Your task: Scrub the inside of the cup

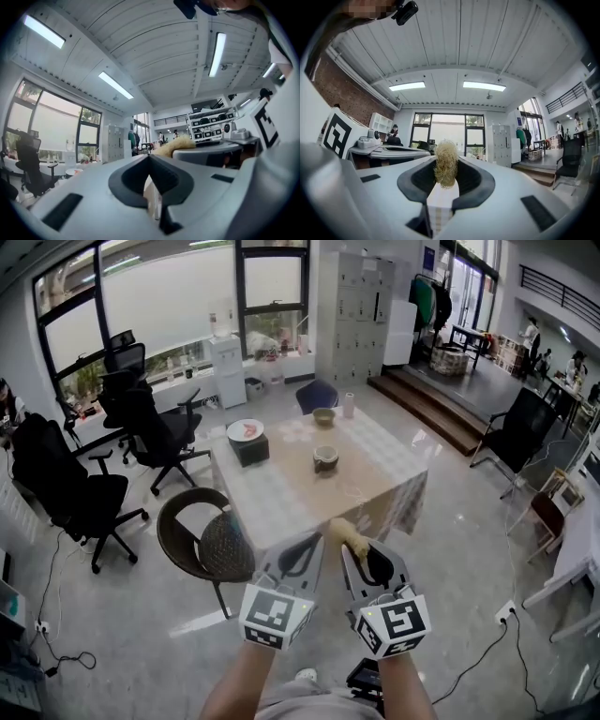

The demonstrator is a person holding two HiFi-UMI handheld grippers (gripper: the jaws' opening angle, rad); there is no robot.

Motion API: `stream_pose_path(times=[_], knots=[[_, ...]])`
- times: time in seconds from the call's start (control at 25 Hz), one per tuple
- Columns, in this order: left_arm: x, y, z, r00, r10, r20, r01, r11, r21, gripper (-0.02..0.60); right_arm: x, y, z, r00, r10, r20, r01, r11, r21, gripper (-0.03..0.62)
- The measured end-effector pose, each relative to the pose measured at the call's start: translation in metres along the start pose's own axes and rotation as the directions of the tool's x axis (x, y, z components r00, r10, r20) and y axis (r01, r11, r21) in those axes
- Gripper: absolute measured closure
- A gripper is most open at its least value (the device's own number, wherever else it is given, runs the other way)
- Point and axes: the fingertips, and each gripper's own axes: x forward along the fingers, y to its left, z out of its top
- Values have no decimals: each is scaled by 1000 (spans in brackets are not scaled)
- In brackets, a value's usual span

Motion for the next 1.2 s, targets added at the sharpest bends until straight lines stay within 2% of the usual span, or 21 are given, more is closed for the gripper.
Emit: stream_pose_path(times=[0.2,0.64,1.2], knots=[[18,9,-7,999,-44,-12,44,999,19,571,19,-13,-9,999,-32,-15,33,999,16,499],[65,36,-24,1000,-18,-21,18,1000,-17,571,57,-49,-26,999,-31,-26,32,999,24,499],[190,95,-50,992,117,-55,-119,992,-44,570,161,-145,-43,997,57,-48,-56,998,21,497]])
